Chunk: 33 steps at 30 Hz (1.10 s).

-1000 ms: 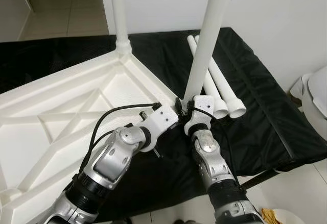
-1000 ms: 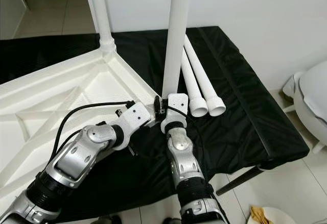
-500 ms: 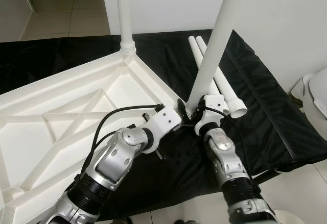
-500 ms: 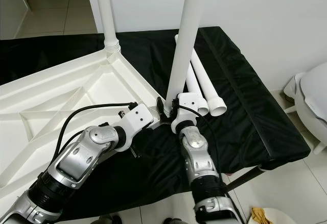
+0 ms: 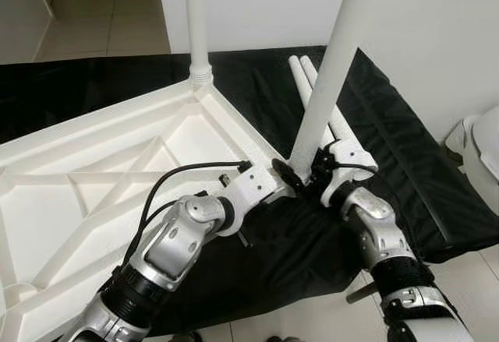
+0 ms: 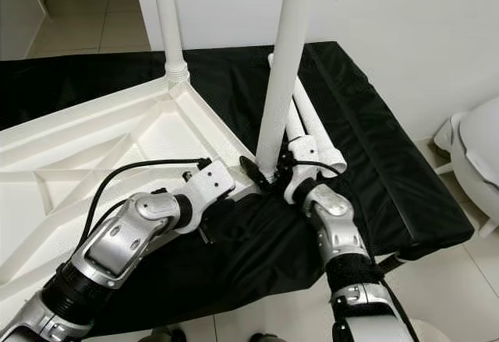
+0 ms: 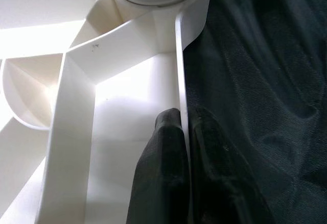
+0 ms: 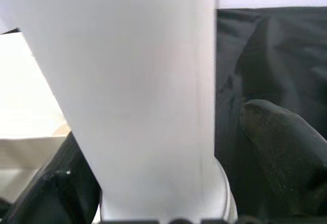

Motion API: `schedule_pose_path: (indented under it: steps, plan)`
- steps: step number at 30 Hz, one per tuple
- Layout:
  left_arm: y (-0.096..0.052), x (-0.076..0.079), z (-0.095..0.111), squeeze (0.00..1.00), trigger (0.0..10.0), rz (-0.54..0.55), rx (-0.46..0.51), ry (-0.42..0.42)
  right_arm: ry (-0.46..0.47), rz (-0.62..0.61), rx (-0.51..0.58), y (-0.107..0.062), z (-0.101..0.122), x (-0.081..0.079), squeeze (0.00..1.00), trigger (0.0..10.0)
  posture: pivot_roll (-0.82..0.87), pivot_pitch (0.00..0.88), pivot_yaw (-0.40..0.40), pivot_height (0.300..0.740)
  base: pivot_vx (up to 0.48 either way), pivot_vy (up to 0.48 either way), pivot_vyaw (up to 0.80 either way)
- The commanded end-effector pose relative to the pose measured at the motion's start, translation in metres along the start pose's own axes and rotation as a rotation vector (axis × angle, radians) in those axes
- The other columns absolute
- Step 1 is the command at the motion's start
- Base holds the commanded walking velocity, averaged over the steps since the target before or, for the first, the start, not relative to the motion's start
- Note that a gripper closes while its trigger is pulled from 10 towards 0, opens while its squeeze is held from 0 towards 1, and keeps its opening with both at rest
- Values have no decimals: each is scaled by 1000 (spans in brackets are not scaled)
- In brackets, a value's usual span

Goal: Building children table

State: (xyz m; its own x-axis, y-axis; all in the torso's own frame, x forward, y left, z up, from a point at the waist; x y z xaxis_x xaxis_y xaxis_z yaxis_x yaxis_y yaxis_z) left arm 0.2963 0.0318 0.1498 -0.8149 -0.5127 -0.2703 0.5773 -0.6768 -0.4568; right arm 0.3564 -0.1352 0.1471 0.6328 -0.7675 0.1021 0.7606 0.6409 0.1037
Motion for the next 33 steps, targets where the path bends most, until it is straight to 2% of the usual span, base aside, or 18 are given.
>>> schedule_pose_path:
  steps: [1,10,11,12,13,14,15,28,31,33]
  plan:
    - [-2,5,11,0,10000,-15,63,41,4,32,-59,-9,-10,7,0,10000,-12,77,-23,740,0,0,0]
    - [-2,6,12,0,10000,-24,65,48,-30,95,-130,-21,-24,10,0,10000,-16,74,-15,740,0,0,0]
    - [-2,6,12,0,10000,-26,65,49,-31,87,-130,-22,-25,12,0,4824,-18,74,-14,740,0,0,0]
    - [-2,6,12,0,10000,-26,65,49,-31,87,-130,-22,-25,12,0,4824,-18,74,-14,740,0,0,0]
    - [-2,7,12,0,10000,-27,65,50,-32,84,-127,-22,-25,13,0,4118,-19,73,-14,740,0,0,0]
    - [-2,7,12,0,10000,-27,65,50,-32,84,-127,-22,-25,13,0,4118,-19,73,-14,740,0,0,0]
    - [-1,7,12,0,10000,-30,66,52,-33,76,-113,-22,-24,14,0,0,-20,72,-15,740,0,0,0]
    - [-1,9,11,0,10000,-33,62,51,-48,-50,-75,-16,-23,9,0,0,2,82,-20,740,0,0,0]
    - [-2,8,10,0,10000,-27,60,48,-30,-99,-58,-12,-22,3,0,0,6,85,-26,740,0,0,0]
    - [-3,8,9,0,10000,-22,58,44,2,-197,-54,-6,-22,-2,0,0,9,88,-30,740,0,0,0]
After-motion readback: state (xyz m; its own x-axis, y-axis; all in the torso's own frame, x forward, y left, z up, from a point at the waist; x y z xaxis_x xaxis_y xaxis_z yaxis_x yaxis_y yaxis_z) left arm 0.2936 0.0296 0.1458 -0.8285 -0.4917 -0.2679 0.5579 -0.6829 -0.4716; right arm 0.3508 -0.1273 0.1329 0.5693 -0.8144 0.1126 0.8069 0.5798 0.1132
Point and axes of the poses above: a point about 5 cm out from each wrist's last joint towards the gripper, its own y axis pointing out of the wrist towards the gripper, its own z axis along the axis of the wrist's last joint, x = y × z, the point moved 2 cm from there along y, pointing out of the wrist towards the gripper, and after that the axes turned 1 degree about -y, right-handed, at the moved point
